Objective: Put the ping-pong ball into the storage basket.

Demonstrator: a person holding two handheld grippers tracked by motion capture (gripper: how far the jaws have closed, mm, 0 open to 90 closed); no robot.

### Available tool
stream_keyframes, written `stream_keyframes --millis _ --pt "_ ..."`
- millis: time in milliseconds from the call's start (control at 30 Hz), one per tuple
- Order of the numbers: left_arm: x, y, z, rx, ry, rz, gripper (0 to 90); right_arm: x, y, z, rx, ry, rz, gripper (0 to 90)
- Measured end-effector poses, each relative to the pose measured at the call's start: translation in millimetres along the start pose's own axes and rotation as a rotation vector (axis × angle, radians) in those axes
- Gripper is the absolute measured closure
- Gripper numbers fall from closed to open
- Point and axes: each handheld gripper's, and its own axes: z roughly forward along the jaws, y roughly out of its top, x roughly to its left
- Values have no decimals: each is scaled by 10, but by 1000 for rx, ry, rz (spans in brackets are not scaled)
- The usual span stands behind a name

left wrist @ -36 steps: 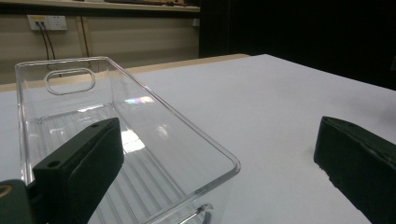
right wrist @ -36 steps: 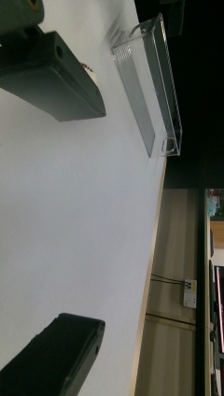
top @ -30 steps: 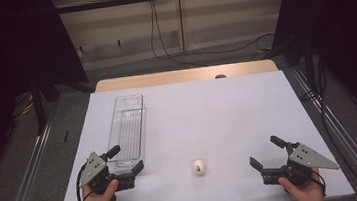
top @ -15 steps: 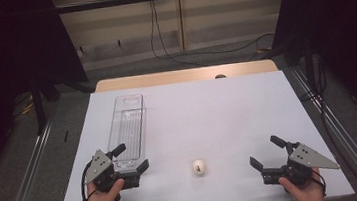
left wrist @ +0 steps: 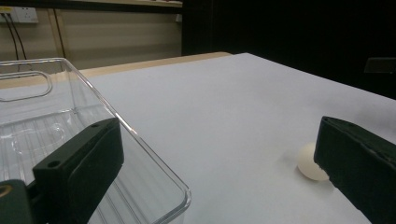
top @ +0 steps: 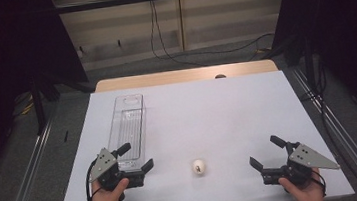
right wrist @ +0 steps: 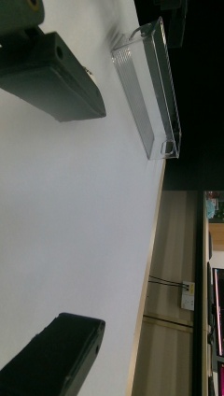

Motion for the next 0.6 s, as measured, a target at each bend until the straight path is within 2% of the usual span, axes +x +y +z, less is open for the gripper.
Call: stream_keyframes --millis 33,67,133,200,333,467,500,533,567,600 --pt "6 2 -3 10 -8 12 17 0 -1 1 0 0 0 8" --pt "-13 4 12 4 -2 -3 17 2 -1 1 1 0 2 8" --pt "-18 9 18 21 -8 8 17 3 0 2 2 1 1 8" --pt "-34 8 36 14 -9 -10 17 5 3 3 -4 -4 5 8" --pt "-36 14 49 29 -14 7 17 3 0 3 -1 2 0 9" --pt "-59 13 76 21 -16 -4 17 9 2 4 -1 4 1 8" --pt "-54 17 71 38 -19 12 16 9 2 3 -1 4 0 9" --pt "-75 14 93 17 -16 -11 17 9 2 2 -1 5 1 9" --pt "-68 12 95 22 -33 3 16 10 3 3 -2 2 4 9" --pt "-76 16 97 31 -22 1 17 11 4 2 -2 2 6 9"
